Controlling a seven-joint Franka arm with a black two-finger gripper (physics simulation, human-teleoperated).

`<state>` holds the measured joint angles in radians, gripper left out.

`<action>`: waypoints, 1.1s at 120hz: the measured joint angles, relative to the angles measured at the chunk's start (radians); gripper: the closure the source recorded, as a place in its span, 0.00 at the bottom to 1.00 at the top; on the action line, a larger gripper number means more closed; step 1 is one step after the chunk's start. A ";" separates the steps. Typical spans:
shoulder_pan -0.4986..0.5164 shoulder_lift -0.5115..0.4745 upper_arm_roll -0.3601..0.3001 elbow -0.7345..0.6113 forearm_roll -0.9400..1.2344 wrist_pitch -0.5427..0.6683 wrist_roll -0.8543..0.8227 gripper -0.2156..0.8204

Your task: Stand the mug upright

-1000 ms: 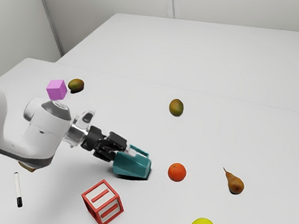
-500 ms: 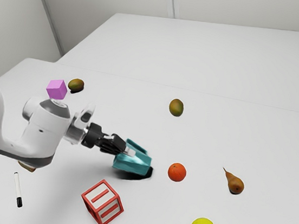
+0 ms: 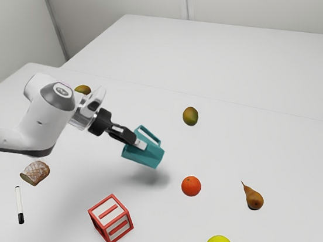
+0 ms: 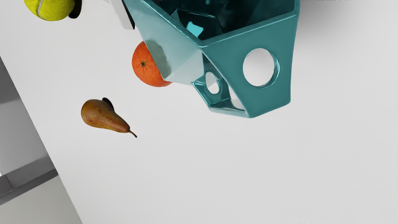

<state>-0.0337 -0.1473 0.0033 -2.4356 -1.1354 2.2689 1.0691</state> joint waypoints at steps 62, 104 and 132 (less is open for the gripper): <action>0.015 0.001 -0.014 0.182 0.838 -0.157 -0.442 0.97; 0.008 0.005 -0.035 0.149 1.088 -0.095 -0.691 0.97; 0.002 0.008 -0.035 0.104 1.156 -0.005 -0.805 0.97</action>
<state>-0.0317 -0.1389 -0.0321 -2.3317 0.0211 2.2642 0.2642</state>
